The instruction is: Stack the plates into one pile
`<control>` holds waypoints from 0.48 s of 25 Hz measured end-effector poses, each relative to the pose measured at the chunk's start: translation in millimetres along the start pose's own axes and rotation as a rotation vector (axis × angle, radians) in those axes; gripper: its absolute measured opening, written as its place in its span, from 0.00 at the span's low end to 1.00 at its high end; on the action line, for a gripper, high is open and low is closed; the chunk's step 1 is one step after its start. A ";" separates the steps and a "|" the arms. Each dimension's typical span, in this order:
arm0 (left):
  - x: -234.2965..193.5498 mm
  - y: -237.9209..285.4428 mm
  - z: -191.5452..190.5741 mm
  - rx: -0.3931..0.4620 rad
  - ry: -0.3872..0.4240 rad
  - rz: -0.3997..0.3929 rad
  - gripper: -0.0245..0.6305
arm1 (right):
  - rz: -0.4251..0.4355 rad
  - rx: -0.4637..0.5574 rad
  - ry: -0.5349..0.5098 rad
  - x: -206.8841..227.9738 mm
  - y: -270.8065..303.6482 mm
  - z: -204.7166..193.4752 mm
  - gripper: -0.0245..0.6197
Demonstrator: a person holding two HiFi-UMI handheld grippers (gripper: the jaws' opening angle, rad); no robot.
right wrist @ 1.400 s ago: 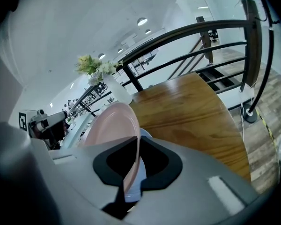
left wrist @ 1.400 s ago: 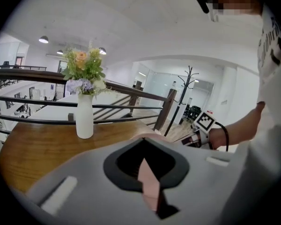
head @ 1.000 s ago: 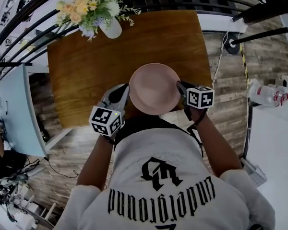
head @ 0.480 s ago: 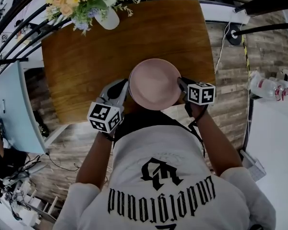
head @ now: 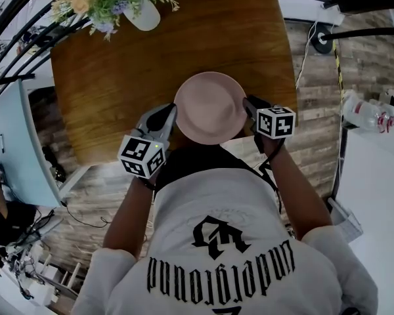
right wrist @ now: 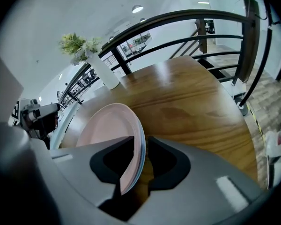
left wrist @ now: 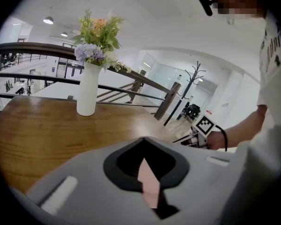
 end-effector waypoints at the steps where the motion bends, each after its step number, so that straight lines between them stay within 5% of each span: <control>1: 0.2 0.6 -0.9 -0.002 -0.001 -0.001 0.11 | -0.001 0.001 0.001 1.0 -0.2 -0.3 0.16; 12: 2.1 4.6 -4.4 -0.002 0.009 -0.012 0.11 | -0.004 0.013 -0.031 -1.5 -2.1 -1.1 0.16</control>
Point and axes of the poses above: the fingertips, and each gripper's own axes: y forward along the fingers, x to its right, z out of its top, the point moved 6 cm from there along -y, backward along the fingers, and after that the axes turned 6 degrees about -y, right-handed, at the moved point
